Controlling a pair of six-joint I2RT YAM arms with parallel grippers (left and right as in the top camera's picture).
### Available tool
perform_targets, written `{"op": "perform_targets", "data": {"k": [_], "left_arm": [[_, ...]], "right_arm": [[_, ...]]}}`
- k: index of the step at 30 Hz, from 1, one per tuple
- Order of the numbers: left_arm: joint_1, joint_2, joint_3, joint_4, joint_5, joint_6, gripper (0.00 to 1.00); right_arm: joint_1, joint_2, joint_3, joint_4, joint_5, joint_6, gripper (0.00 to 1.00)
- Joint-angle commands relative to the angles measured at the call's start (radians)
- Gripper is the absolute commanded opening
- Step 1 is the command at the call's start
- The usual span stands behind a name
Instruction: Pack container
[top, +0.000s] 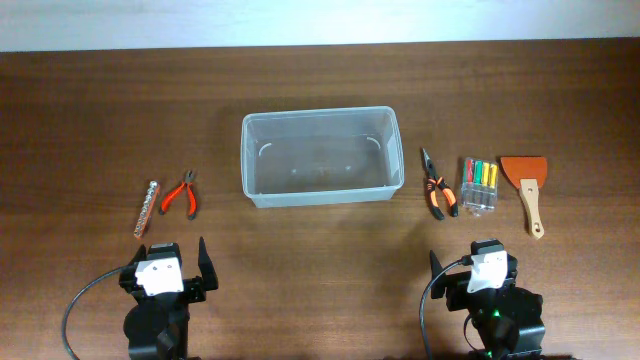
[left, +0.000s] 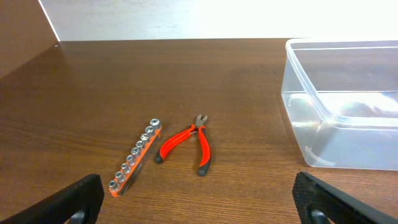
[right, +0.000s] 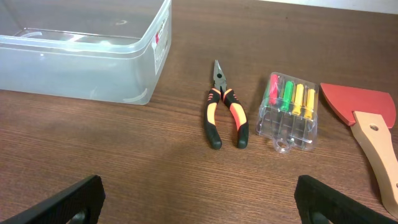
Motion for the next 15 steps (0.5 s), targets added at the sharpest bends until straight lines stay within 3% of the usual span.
{"op": "perform_targets", "data": {"k": [1,7,15], "left_arm": [[-0.004,-0.011,-0.011,0.023,0.012,-0.008,0.99],[-0.004,-0.010,-0.011,0.004,0.121,-0.015,0.99],[-0.004,0.013,0.068,0.022,0.108,-0.018,0.99]], "right_arm": [[-0.007,-0.009,-0.007,0.007,0.012,0.005,0.98],[-0.007,-0.010,-0.007,0.026,-0.065,0.006,0.98],[-0.006,0.039,0.097,0.023,-0.150,0.067,0.98]]}}
